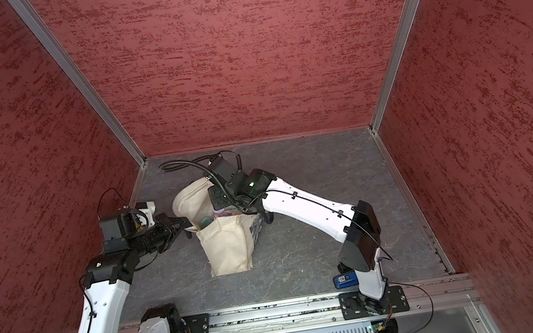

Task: Put the hourglass into the canvas bag
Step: Place the hourglass in the canvas bag.

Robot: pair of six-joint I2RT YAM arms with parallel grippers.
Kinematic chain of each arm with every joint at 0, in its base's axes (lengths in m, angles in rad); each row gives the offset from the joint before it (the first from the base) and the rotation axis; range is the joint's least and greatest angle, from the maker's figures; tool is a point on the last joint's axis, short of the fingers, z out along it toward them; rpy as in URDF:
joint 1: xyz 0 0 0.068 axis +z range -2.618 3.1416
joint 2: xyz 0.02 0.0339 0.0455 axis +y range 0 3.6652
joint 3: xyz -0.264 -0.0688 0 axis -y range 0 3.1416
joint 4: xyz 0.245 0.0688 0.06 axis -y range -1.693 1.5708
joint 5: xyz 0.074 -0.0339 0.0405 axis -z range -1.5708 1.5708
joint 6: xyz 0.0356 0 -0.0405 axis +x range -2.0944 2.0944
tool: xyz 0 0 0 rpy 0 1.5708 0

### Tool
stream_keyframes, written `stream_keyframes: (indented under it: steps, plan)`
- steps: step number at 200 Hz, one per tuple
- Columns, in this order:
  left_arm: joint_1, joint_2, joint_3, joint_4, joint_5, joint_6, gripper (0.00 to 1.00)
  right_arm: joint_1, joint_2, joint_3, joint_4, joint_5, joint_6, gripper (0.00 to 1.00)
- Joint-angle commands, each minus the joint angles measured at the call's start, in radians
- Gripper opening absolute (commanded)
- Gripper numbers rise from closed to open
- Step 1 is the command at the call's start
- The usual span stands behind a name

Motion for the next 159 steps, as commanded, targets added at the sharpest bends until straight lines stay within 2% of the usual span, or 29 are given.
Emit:
stream_keyframes:
  steps: [1,65,82,97,102,122,137,159]
  plan:
    - [-0.005,-0.004,0.033,0.007,-0.004,0.022,0.00,0.006,0.033,0.053,-0.027,-0.029,-0.054,0.00]
    - [-0.005,0.010,0.035,0.007,-0.010,0.025,0.00,0.006,0.122,0.086,-0.073,-0.046,-0.070,0.00]
    - [-0.006,0.013,0.034,0.008,-0.011,0.025,0.00,0.006,0.112,0.084,-0.059,-0.052,-0.061,0.15]
    - [-0.006,0.014,0.025,0.011,-0.013,0.029,0.00,0.006,0.101,0.086,-0.054,-0.034,-0.059,0.37]
    - [-0.007,0.017,0.023,0.010,-0.016,0.030,0.00,0.006,0.097,0.087,-0.053,-0.024,-0.058,0.42]
    - [-0.006,0.025,0.028,-0.011,-0.024,0.047,0.00,0.005,0.063,0.087,-0.048,0.007,-0.043,0.54]
    - [-0.008,0.021,0.025,-0.015,-0.029,0.050,0.07,0.005,0.032,0.087,-0.039,0.019,-0.040,0.60]
    - [-0.008,0.023,0.017,-0.011,-0.030,0.051,0.10,0.006,-0.011,0.104,-0.050,0.073,-0.036,0.69]
